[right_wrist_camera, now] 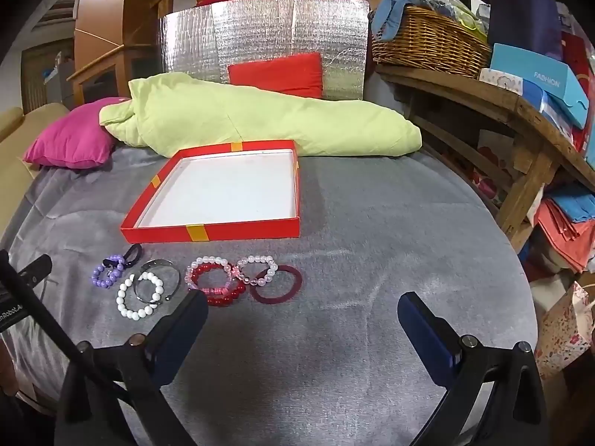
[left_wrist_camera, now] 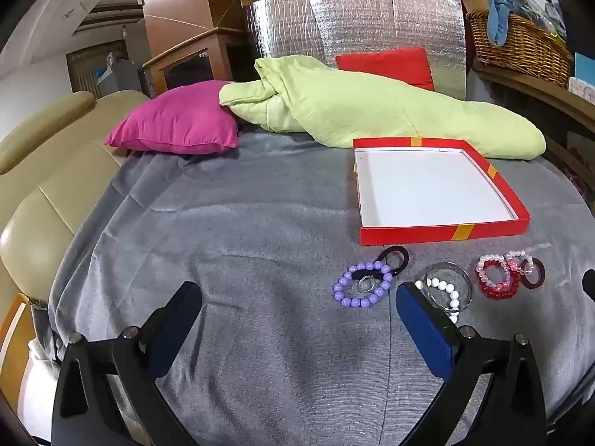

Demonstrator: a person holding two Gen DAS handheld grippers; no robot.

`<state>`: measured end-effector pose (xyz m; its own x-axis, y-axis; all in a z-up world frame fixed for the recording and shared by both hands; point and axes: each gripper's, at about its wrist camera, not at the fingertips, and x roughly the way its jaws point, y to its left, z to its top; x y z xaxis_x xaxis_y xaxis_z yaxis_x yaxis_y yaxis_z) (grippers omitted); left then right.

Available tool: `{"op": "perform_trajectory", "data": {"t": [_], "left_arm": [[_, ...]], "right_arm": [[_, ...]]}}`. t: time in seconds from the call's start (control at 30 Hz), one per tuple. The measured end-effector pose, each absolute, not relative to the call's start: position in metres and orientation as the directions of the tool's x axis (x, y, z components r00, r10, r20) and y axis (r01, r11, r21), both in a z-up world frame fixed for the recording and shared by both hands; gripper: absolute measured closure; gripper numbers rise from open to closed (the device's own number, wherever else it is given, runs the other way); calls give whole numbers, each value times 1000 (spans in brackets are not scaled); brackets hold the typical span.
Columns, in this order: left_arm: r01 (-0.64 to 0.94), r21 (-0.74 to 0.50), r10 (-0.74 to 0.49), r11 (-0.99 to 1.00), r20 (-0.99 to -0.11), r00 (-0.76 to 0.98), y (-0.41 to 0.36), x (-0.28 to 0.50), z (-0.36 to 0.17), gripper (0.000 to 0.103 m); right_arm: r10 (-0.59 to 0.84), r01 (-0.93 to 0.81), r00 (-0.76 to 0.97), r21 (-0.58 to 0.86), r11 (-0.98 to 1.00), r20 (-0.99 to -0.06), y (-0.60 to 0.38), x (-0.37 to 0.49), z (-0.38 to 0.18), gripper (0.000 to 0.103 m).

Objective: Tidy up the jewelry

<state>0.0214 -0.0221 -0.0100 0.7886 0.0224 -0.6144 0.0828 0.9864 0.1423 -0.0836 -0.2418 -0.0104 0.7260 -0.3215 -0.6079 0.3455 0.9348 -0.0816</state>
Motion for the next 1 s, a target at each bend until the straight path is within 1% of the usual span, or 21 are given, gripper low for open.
{"op": "perform_trajectory", "data": {"t": [0.43, 0.77, 1.0], "left_arm": [[75, 137, 19, 988, -587, 810, -25, 15, -2, 0], [108, 110, -26, 988, -570, 821, -29, 1, 6, 0], [117, 119, -30, 986, -564, 825, -32, -7, 5, 0]], "right_arm": [[-327, 348, 726, -87, 934, -605, -237, -85, -11, 0], [-341, 343, 745, -109, 933, -573, -222, -88, -9, 0], [-356, 358, 737, -116, 927, -574, -222, -93, -9, 0]]}}
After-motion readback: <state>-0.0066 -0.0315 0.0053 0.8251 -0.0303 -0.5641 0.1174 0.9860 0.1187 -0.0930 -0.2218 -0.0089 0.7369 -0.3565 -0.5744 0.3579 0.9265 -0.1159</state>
